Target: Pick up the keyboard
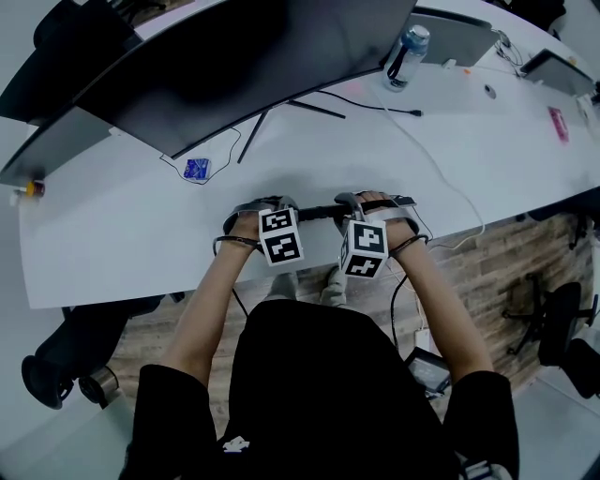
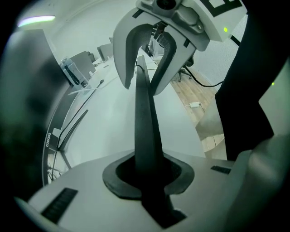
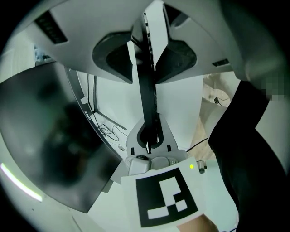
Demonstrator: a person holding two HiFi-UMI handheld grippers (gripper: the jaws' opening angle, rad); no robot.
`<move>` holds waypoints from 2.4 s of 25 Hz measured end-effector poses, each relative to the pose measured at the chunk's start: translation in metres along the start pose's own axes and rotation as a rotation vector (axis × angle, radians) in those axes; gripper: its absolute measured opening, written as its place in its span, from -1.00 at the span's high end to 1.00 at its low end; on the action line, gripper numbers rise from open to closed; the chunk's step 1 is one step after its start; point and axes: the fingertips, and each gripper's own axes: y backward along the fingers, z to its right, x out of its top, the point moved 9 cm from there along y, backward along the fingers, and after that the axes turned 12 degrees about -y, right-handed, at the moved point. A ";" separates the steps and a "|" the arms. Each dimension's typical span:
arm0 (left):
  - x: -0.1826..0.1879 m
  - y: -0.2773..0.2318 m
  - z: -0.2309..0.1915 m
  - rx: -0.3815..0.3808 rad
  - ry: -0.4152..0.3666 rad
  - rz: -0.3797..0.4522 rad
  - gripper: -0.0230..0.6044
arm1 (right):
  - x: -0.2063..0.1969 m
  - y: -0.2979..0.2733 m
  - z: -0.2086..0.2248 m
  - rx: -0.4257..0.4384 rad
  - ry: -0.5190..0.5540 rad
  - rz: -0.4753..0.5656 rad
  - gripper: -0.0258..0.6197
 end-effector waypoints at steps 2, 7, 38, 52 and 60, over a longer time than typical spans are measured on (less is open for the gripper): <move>-0.001 0.001 0.000 0.008 0.001 -0.001 0.68 | -0.002 0.007 0.002 0.012 -0.037 0.016 0.44; -0.007 0.004 0.000 0.024 0.037 -0.010 0.68 | -0.007 0.034 0.017 -0.007 -0.180 0.087 0.44; 0.036 0.133 0.016 0.576 0.590 0.373 0.68 | -0.089 0.145 0.073 -0.269 -0.940 0.625 0.91; 0.085 0.174 0.037 0.828 0.683 0.460 0.68 | -0.085 0.175 0.085 -0.205 -0.920 0.842 0.91; 0.078 0.208 0.038 0.950 0.783 0.596 0.68 | -0.077 0.175 0.087 -0.136 -0.947 0.909 0.91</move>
